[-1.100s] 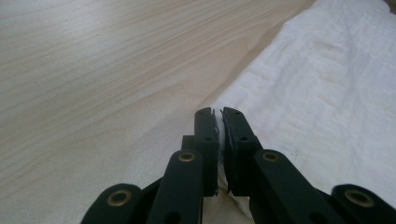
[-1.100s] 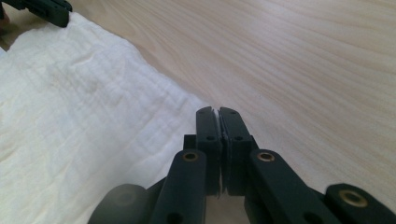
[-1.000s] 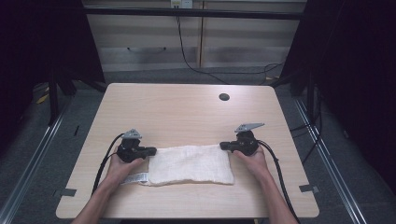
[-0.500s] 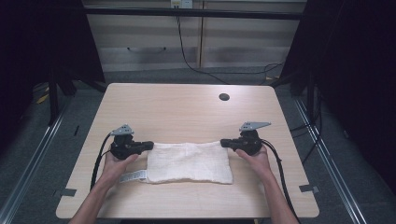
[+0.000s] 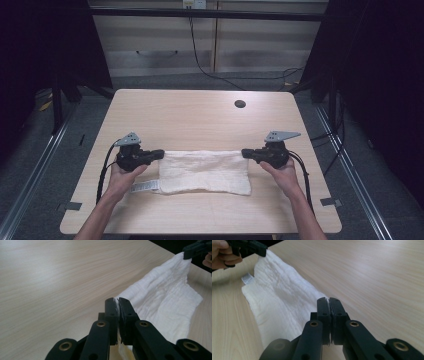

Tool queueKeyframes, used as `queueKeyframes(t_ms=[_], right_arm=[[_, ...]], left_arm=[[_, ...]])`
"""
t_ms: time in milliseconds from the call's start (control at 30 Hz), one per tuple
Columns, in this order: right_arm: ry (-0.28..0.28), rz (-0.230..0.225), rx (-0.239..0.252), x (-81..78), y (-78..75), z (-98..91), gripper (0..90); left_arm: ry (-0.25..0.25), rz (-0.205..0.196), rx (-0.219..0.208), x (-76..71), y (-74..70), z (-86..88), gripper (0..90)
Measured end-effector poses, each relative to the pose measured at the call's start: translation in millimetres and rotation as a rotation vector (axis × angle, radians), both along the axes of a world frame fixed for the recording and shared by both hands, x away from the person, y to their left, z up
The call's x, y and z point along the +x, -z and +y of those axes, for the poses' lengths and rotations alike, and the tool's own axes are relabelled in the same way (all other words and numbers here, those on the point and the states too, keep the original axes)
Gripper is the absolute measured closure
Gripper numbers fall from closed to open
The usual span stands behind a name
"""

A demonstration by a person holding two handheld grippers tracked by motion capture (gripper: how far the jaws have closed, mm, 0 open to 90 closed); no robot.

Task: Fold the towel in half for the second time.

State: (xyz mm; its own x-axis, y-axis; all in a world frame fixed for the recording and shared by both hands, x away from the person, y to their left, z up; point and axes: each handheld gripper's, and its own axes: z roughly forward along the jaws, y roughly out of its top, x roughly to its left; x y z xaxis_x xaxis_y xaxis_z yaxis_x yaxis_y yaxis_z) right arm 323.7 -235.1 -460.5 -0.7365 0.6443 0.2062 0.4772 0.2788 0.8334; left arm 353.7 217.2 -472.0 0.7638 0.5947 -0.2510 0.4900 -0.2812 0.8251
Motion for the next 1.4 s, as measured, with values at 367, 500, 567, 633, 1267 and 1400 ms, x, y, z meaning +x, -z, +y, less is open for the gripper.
queueKeyframes(t_ms=[367, 500, 567, 633, 1267, 1400], right_arm=[[-0.064, -0.003, -0.022, -22.9, -1.3, 7.5, 87.7], [-0.090, -0.004, -0.037, -34.6, -1.1, 10.1, 87.7], [-0.095, -0.005, -0.039, -39.5, -1.4, 10.0, 87.7], [-0.099, -0.008, -0.035, -41.2, -1.1, 9.6, 87.7], [-0.135, 0.056, -0.099, -71.8, 23.1, 20.3, 87.7], [-0.144, 0.091, -0.124, -72.7, 31.3, 23.5, 87.7]], left_arm=[[-0.020, 0.020, -0.004, 0.9, 6.6, -1.5, 86.3], [-0.014, 0.014, -0.004, 0.4, 5.1, -3.3, 86.3], [-0.016, 0.013, -0.003, 0.2, 5.0, -3.6, 86.3], [-0.017, 0.012, -0.001, 0.3, 5.0, -3.6, 86.3], [-0.030, 0.013, 0.000, -0.8, 5.9, -5.9, 86.5], [-0.023, 0.009, 0.001, -2.0, 5.2, -6.5, 86.5]])
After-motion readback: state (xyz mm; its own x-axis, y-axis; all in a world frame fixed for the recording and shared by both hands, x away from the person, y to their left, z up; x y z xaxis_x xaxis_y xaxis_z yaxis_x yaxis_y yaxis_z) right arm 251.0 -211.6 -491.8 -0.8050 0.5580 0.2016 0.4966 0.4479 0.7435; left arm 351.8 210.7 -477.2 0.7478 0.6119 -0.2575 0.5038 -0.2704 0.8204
